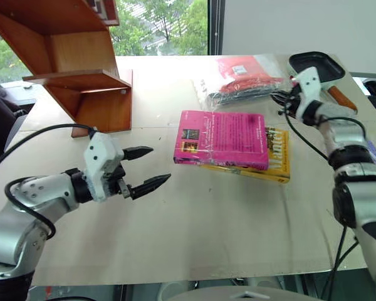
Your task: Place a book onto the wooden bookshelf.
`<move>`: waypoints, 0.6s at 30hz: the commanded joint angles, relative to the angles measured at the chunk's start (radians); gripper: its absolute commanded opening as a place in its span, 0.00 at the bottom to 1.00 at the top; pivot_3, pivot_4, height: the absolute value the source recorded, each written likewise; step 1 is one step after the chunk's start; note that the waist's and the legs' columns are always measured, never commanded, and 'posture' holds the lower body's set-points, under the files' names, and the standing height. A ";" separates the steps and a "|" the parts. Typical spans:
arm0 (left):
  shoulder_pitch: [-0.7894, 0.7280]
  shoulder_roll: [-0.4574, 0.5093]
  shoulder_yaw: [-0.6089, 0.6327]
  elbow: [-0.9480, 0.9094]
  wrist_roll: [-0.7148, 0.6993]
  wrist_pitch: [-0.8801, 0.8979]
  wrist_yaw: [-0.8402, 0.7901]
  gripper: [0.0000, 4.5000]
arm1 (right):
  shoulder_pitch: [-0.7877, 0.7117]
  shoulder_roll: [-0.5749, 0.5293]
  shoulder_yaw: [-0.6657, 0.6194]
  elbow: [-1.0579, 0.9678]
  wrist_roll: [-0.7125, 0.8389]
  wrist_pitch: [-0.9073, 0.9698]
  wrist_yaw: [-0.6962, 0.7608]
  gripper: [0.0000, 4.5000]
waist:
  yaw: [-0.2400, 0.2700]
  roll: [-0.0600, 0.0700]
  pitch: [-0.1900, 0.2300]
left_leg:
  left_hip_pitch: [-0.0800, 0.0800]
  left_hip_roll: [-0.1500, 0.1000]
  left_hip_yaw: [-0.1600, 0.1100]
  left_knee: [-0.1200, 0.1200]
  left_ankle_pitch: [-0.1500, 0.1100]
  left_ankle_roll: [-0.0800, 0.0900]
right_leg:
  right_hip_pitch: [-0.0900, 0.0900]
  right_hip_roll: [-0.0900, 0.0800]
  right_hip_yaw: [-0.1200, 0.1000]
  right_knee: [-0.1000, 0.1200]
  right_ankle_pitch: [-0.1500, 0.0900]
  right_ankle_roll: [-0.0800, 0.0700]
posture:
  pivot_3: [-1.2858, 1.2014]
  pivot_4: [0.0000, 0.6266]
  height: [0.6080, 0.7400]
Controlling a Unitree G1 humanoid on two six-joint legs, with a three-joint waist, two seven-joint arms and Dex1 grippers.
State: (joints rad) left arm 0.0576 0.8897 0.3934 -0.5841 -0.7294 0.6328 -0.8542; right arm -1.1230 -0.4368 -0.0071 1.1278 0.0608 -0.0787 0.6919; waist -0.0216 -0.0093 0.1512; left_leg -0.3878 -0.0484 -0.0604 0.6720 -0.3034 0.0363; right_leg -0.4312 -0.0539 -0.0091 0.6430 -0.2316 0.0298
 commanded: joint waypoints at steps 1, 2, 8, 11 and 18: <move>0.023 0.017 0.092 -0.077 -0.045 0.029 0.021 1.00 | -0.106 0.027 0.027 0.105 -0.072 -0.011 -0.082 0.01 | -0.005 0.000 0.000 | -0.001 -0.001 0.000 0.000 0.000 0.000 | -0.001 0.000 0.000 0.000 0.000 0.000 | 0.52 0.24 0.85; 0.034 0.014 0.108 -0.089 -0.052 0.038 0.031 1.00 | -0.126 0.043 0.040 0.128 -0.093 -0.017 -0.087 0.01 | -0.010 0.000 0.000 | -0.003 -0.001 0.000 0.000 0.000 0.000 | -0.001 0.000 -0.001 0.000 0.000 0.000 | 0.52 0.24 0.85; 0.062 -0.004 0.131 -0.146 -0.090 0.076 0.090 1.00 | -0.181 0.097 0.076 0.199 -0.177 0.020 -0.065 0.01 | -0.020 0.000 0.000 | -0.005 0.000 -0.002 0.001 0.000 0.000 | -0.001 -0.001 -0.003 -0.002 0.000 0.000 | 0.52 0.24 0.85; 0.068 -0.008 0.129 -0.160 -0.097 0.083 0.105 1.00 | -0.186 0.099 0.071 0.205 -0.185 0.033 -0.032 0.01 | -0.018 0.001 0.000 | -0.004 0.000 -0.002 0.002 0.001 -0.001 | -0.001 -0.001 -0.003 -0.002 0.000 0.000 | 0.52 0.24 0.85; 0.084 -0.009 0.122 -0.165 -0.113 0.092 0.118 1.00 | -0.185 0.080 0.120 0.198 -0.241 0.061 0.154 0.01 | -0.020 0.001 0.001 | 0.009 0.000 -0.001 0.002 0.002 -0.004 | 0.009 0.001 -0.001 0.004 0.001 -0.001 | 0.52 0.24 0.85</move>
State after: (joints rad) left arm 0.1413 0.8777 0.4997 -0.7259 -0.8273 0.7295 -0.7357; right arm -1.2754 -0.3409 0.1047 1.3520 -0.1708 -0.0247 0.7974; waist -0.0414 -0.0086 0.1517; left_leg -0.3788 -0.0483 -0.0616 0.6739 -0.3010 0.0328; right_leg -0.4227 -0.0531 -0.0097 0.6471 -0.2311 0.0288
